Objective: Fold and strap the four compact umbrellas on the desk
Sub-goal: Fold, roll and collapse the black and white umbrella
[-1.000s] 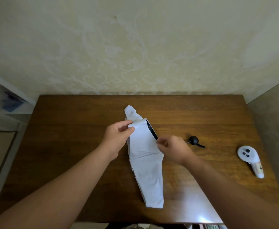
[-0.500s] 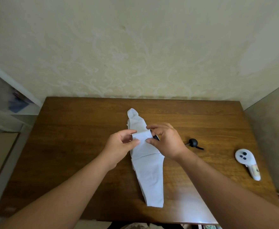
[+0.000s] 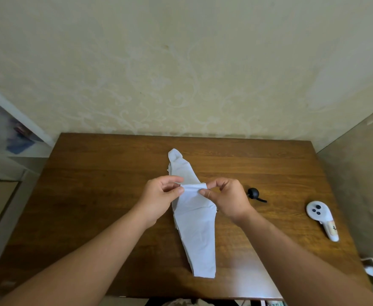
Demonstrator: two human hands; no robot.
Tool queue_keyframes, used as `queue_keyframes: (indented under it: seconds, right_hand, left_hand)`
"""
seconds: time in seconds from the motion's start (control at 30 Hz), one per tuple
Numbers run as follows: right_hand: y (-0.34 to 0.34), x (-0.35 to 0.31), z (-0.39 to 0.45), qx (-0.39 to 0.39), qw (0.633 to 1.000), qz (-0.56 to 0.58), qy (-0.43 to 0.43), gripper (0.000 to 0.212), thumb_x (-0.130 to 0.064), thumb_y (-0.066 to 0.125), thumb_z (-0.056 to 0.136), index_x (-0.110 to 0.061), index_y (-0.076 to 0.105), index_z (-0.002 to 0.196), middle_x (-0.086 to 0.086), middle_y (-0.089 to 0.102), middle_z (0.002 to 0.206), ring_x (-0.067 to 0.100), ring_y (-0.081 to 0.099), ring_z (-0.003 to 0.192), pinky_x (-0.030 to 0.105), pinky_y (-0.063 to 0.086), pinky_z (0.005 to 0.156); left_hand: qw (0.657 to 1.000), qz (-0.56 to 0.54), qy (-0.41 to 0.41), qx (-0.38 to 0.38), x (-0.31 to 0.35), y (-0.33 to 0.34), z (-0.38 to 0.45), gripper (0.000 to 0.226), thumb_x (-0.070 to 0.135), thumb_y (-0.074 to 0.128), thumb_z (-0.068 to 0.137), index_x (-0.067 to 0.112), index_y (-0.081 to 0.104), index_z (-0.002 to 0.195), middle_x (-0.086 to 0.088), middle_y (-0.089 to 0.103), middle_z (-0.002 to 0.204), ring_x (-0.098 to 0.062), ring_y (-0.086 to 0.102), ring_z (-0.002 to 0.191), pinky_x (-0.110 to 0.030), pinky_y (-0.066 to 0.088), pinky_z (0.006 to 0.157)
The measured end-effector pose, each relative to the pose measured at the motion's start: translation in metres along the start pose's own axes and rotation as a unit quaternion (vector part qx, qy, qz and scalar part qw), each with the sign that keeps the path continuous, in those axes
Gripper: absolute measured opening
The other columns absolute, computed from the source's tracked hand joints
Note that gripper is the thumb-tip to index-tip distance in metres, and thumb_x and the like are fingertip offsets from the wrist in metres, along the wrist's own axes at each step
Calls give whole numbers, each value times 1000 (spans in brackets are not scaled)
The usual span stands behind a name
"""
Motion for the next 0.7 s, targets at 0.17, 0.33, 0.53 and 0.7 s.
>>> queue_keyframes:
  seconds: [0.17,0.33,0.53,0.7]
  right_hand:
    - [5,-3,-3,22,999,-19,-16,11,-25,86,85,-29,77,80,-14,77,88,10,73,86,33,62,75]
    - [6,-2,-2,27,997,-58,-41,21,-21,88,83,-28,72,73,-15,72,81,0,67,77,13,49,62]
    - [5,-1,-2,41,993,-90,-70,27,-22,88,83,-37,67,90,-21,69,98,-4,63,97,11,46,75]
    - [3,8,9,-45,966,-228,-112,69,-28,84,85,-44,51,143,-19,48,142,10,38,135,25,35,107]
  left_hand:
    - [997,65,31,11,-3,2,-3,28,22,81,91,36,75,115,11,72,99,-11,68,97,-23,58,80]
    - [984,165,58,31,-3,0,-4,21,27,79,92,32,78,112,15,70,93,-9,67,89,-28,61,81]
    - [979,182,85,31,-7,-2,-3,12,28,78,93,34,79,104,20,62,110,-6,62,102,-27,56,89]
    - [985,142,102,-4,-10,-1,-1,17,22,80,91,37,80,97,22,72,105,-4,67,105,-34,58,97]
Point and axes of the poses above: each hand's wrist, its own z-axis towards the middle knuckle, its own y-axis out of the palm, x = y × z, the point moved 2 cm from there along z, towards the middle knuckle
